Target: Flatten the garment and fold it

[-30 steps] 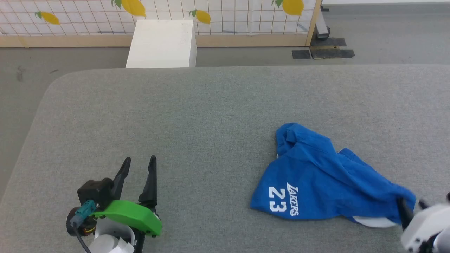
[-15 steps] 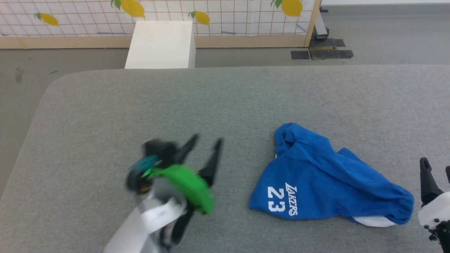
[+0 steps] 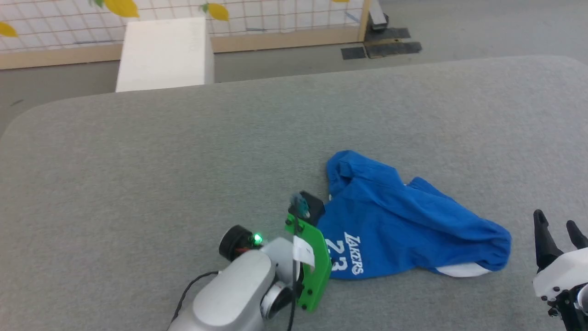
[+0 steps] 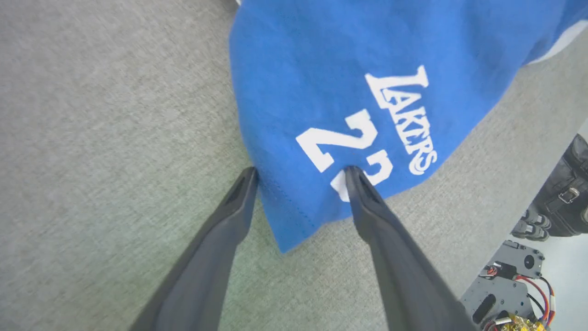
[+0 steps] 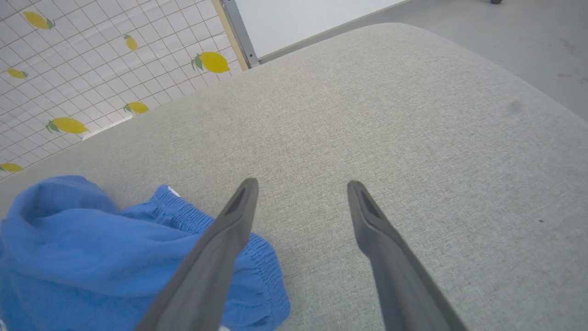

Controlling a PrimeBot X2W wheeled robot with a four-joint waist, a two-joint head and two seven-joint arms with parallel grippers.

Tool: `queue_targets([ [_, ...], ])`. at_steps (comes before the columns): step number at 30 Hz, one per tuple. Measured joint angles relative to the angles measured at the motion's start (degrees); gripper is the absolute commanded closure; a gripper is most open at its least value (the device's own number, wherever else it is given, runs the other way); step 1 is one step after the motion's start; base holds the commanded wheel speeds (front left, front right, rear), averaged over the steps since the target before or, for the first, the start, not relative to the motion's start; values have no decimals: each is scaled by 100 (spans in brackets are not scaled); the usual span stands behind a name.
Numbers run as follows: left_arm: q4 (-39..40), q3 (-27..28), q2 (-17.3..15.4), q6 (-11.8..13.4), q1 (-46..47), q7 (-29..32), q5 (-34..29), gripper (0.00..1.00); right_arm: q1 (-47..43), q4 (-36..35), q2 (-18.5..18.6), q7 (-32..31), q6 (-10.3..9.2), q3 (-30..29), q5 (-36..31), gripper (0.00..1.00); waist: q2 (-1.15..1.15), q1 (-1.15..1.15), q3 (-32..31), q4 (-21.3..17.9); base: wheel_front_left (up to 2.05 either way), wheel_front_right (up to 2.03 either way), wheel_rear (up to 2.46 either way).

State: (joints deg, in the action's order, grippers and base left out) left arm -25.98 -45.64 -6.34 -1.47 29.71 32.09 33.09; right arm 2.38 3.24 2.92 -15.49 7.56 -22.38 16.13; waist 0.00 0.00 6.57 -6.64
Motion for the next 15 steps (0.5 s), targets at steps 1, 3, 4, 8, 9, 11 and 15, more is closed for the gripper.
queue_targets([
  [1, -76, -85, -10, 0, 2, 91, -42, 0, 0, 18, 0, 29, 0, -11, -4, 0, 0, 0, 25, -45, 0, 0, 0],
  [3, -172, -186, -20, -2, 2, 174, -127, 0, 0, 44, 2, 49, 0, -27, -4, 0, 0, 0, 72, -112, 0, 0, 0],
  [4, -197, -202, -20, -8, 10, 199, -140, 0, 0, 54, 2, 70, 0, -33, -4, 0, 0, 0, 98, -140, 0, 0, 0],
  [8, -214, -172, -8, -77, 36, 189, -87, 100, 0, 82, 1, 98, 0, -40, -4, 0, 0, 0, 180, -193, 0, 0, 0],
  [9, -213, -133, 1, -93, 36, 135, -29, 100, 0, 92, 1, 102, 0, -44, -4, 0, 0, 0, 186, -183, 0, 0, 0],
  [11, -215, -94, 12, -109, 36, 51, 80, 100, -1, 120, 2, 140, 0, -35, -4, 0, 0, 0, 189, -143, 0, 0, 0],
  [15, -118, 113, 69, -142, 29, -199, 229, 100, -1, 142, 1, 140, 0, 10, -13, 0, 0, 0, 149, -8, 0, 0, 0],
])
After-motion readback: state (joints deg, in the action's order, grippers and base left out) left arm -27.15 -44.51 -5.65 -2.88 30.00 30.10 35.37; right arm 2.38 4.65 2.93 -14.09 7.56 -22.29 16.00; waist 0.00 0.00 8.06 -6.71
